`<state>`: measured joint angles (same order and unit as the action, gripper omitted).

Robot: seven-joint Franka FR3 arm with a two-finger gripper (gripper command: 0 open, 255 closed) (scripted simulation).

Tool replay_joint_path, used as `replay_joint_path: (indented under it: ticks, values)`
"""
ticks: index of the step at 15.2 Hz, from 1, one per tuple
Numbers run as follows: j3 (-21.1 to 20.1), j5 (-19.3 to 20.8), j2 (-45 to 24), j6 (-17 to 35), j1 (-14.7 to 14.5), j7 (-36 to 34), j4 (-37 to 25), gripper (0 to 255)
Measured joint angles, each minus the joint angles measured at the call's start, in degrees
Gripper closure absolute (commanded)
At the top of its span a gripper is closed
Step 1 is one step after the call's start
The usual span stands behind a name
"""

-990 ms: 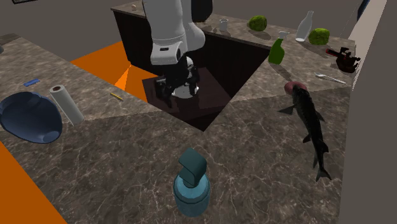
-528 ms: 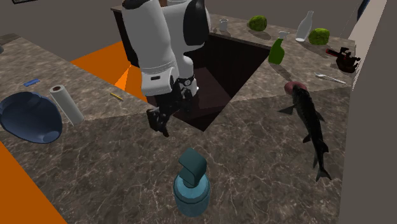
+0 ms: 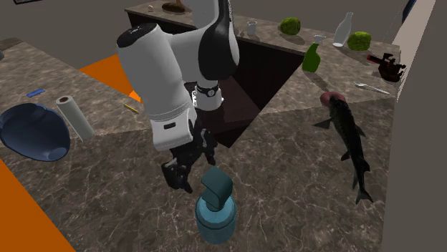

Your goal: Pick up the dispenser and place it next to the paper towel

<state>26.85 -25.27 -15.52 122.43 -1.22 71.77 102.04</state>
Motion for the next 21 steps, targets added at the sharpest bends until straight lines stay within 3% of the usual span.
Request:
replay_joint_path:
  ticks: [8, 14, 15, 21]
  values:
    - [-1.5, -3.2, -4.4, 3.3, 0.5, 2.4, -0.6, 0]
    - [-1.6, -3.4, -4.7, 3.6, 0.6, 2.5, -0.6, 0]
    - [-1.6, -3.4, -4.7, 3.6, 0.6, 2.5, -0.6, 255]
    - [-1.6, -3.4, -4.7, 3.6, 0.6, 2.5, -0.6, 255]
